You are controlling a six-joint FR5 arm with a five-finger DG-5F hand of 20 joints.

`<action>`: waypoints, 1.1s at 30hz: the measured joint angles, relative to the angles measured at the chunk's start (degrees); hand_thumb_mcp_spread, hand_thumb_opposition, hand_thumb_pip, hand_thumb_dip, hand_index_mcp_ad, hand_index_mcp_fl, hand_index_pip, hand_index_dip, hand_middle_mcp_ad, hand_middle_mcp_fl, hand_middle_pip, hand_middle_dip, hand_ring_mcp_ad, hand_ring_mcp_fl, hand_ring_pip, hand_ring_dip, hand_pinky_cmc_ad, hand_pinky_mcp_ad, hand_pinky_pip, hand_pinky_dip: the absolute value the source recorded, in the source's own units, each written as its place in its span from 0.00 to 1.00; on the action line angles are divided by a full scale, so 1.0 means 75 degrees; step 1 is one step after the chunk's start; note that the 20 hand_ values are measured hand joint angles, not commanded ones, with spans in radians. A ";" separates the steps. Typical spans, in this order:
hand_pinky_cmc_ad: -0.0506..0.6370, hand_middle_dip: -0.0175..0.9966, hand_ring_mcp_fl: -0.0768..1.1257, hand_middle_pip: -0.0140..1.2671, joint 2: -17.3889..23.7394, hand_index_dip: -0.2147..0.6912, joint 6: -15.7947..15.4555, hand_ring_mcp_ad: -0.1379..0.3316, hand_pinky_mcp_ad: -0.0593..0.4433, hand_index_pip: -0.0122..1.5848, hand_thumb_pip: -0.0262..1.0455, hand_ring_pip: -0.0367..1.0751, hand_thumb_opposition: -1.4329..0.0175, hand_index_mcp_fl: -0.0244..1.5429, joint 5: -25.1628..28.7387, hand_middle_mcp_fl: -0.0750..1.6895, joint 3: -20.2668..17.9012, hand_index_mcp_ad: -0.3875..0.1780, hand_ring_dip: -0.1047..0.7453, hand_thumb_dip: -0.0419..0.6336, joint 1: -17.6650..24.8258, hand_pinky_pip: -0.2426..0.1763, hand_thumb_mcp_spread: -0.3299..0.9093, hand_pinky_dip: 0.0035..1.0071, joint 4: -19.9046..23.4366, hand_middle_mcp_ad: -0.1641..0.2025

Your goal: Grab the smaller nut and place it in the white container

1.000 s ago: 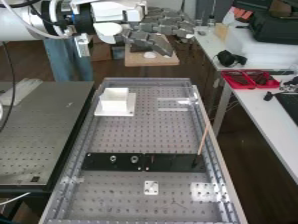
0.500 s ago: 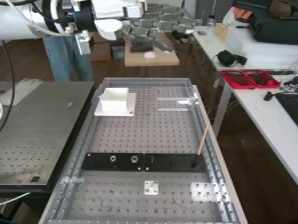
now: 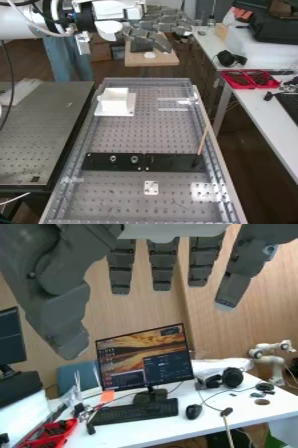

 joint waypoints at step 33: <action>0.62 0.27 0.06 0.11 0.0284 0.41 -0.0326 0.68 0.70 0.07 0.67 0.10 0.46 0.08 -0.0095 0.05 0.0164 0.44 0.26 0.37 0.0084 0.32 0.44 0.70 -0.0724 0.65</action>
